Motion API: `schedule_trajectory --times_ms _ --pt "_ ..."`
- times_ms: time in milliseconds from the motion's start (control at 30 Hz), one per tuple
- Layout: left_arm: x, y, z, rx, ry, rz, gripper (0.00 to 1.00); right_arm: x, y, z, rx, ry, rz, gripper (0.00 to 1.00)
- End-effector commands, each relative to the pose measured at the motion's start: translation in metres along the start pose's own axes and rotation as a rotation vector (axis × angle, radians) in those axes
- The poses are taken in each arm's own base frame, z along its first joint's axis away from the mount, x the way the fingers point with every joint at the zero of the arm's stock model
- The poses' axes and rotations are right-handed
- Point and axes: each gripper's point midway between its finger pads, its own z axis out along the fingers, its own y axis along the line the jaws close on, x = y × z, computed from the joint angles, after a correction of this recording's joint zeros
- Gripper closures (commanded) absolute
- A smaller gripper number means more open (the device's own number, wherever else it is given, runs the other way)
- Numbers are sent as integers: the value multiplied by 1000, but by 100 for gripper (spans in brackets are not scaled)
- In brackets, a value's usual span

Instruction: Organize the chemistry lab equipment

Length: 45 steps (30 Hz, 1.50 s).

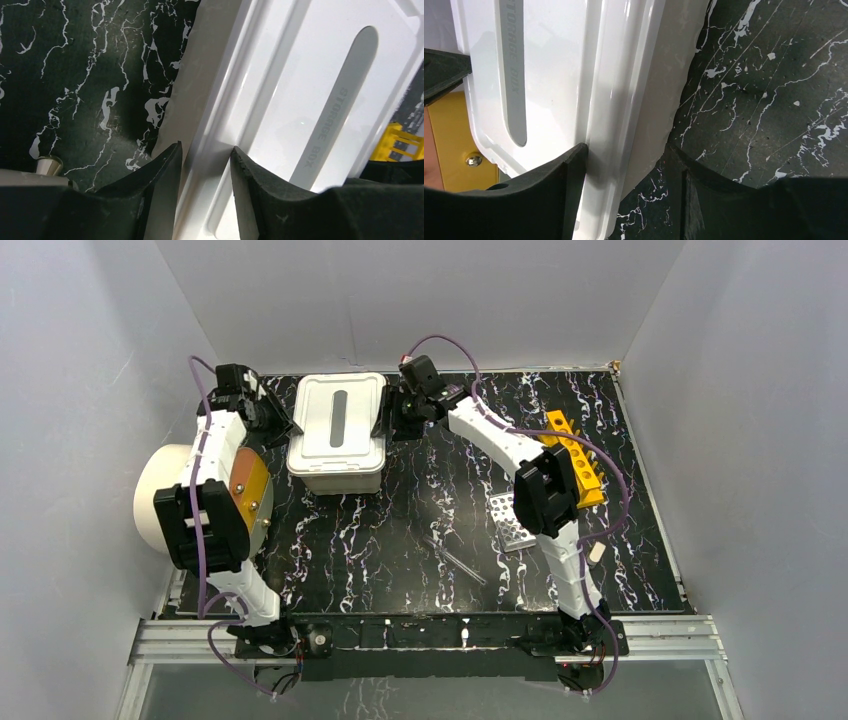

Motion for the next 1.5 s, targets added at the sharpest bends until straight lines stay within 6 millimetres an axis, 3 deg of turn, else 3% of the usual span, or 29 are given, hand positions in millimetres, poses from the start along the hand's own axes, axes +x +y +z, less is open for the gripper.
schedule_trajectory --times_ms 0,67,267,367,467,567,733,800,900,933,1000,1100,1200,1267,1467 --pt "-9 8 -8 -113 -28 62 60 -9 -6 -4 72 -25 -17 35" --pt "-19 2 -17 -149 -70 98 58 -17 8 -11 25 -46 -49 35" --pt "-43 -42 -51 -152 -213 244 40 -43 49 -44 -97 -156 -175 32" --pt "-38 -65 -64 -97 -235 291 33 -51 67 -67 -154 -211 -221 30" --pt "-26 -94 -76 35 -219 336 28 -54 68 -89 -141 -256 -246 28" --pt "-9 -124 -91 176 -198 400 24 -51 48 -110 -43 -287 -264 28" --pt "22 -163 -107 347 -145 486 17 -40 -12 -162 213 -339 -240 26" --pt "34 -177 -110 389 -125 519 12 -33 -40 -185 297 -359 -214 25" --pt "47 -189 -115 440 -100 539 2 -11 -102 -213 432 -334 -122 26" --pt "55 -197 -119 478 -84 556 2 1 -140 -231 508 -317 -48 27" --pt "64 -206 -121 524 -67 556 2 35 -180 -242 585 -262 -2 27" --pt "84 -217 -123 587 -25 570 2 87 -216 -241 657 -141 60 28" --pt "104 -227 -121 627 24 592 2 121 -236 -245 703 -67 99 27" --pt "108 -231 -118 632 35 589 2 121 -218 -234 553 -47 -1 29" --pt "87 -218 -105 472 -37 515 2 113 -190 -226 448 -35 -158 27"
